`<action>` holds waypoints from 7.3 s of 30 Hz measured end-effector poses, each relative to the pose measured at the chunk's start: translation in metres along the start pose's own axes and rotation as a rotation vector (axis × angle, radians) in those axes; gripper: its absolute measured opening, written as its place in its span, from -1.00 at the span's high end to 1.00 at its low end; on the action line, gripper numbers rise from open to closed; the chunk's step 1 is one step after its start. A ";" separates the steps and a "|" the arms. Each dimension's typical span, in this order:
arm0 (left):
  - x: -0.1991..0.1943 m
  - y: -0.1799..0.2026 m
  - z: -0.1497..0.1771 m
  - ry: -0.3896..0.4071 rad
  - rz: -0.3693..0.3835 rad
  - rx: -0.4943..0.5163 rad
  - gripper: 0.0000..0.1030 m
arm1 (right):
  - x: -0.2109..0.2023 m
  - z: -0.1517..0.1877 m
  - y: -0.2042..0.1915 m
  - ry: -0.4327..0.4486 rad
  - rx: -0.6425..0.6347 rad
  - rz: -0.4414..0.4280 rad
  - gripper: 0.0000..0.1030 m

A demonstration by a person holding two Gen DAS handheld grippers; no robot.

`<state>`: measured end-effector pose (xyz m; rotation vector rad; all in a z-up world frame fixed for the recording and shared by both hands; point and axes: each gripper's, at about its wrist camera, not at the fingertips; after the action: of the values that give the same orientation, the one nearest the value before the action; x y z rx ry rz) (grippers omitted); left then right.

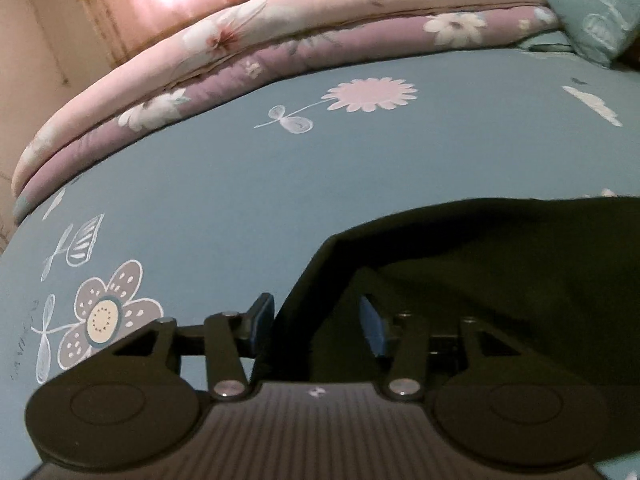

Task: Fold clothes

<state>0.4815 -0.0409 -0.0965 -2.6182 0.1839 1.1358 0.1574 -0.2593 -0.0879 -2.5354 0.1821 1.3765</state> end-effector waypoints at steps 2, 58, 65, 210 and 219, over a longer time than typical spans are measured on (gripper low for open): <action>-0.014 -0.003 0.004 0.009 -0.002 0.030 -0.07 | -0.004 0.001 -0.004 0.006 -0.007 -0.007 -0.81; -0.034 -0.159 -0.036 0.167 -0.323 -0.193 0.77 | 0.017 -0.011 -0.009 0.006 0.007 0.033 -0.81; -0.001 -0.160 -0.078 0.201 -0.381 -0.190 0.77 | 0.032 -0.018 -0.012 -0.008 0.003 0.049 -0.81; -0.244 -0.026 0.268 -0.059 0.259 -0.399 -0.51 | -0.049 0.041 -0.129 0.333 -0.520 0.238 0.82; -0.243 0.003 0.253 -0.070 0.301 -0.336 -0.51 | -0.037 0.009 -0.017 0.250 -0.193 0.387 0.80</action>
<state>0.1396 0.0345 -0.0842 -2.9063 0.4175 1.4676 0.1335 -0.2407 -0.0586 -2.9463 0.6453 1.2421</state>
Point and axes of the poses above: each gripper's, at about its wrist camera, not at the fingertips, and x roughly the way its jaws point, y to its right, z to its underside, and after that the axes turned 6 degrees about z, right-handed
